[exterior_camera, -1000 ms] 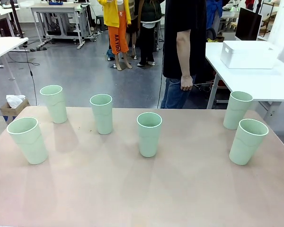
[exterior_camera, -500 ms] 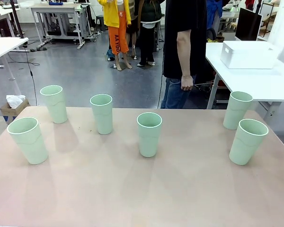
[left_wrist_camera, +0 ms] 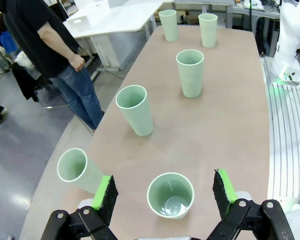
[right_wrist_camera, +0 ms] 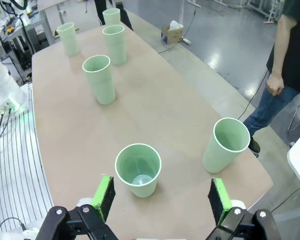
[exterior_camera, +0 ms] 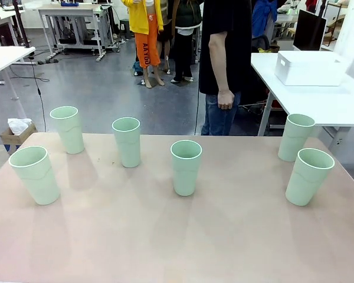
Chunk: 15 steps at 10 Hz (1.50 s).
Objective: Stack the cups and store them in the basket.
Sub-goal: Pick up two Reusable plastic cups , one in each hand.
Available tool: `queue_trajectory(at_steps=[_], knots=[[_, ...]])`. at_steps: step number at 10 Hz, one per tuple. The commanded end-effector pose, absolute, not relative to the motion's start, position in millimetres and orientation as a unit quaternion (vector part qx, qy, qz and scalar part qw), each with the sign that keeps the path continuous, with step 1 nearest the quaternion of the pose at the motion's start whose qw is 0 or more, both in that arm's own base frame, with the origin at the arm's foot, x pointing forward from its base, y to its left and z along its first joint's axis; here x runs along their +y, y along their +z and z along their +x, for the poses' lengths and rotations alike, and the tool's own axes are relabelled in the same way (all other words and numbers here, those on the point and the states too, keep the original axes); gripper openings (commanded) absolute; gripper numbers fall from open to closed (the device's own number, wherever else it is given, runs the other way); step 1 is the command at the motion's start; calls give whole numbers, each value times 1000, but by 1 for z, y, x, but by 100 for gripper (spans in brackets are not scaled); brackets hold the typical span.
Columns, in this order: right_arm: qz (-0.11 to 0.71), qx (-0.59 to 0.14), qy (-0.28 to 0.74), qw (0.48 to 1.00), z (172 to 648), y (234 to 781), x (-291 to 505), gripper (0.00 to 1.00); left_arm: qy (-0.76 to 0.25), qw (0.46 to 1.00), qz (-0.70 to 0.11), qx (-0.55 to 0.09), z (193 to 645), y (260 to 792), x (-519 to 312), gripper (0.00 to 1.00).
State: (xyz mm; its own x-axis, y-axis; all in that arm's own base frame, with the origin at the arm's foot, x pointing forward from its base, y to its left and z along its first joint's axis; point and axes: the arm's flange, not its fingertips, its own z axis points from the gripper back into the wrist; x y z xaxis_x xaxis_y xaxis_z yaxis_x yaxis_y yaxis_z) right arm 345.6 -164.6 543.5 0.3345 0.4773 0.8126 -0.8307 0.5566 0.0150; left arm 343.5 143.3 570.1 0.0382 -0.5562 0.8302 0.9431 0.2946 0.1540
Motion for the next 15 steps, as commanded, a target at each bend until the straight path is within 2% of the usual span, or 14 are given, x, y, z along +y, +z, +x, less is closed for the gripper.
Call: queue_trajectory(at_steps=[1, 15], knots=[[225, -412, 419, 777, 348, 544, -165, 100, -551, 675, -231, -434, 344, 572, 143, 100], [225, -412, 419, 777, 348, 544, -165, 100, -551, 675, -231, -434, 344, 572, 143, 100]])
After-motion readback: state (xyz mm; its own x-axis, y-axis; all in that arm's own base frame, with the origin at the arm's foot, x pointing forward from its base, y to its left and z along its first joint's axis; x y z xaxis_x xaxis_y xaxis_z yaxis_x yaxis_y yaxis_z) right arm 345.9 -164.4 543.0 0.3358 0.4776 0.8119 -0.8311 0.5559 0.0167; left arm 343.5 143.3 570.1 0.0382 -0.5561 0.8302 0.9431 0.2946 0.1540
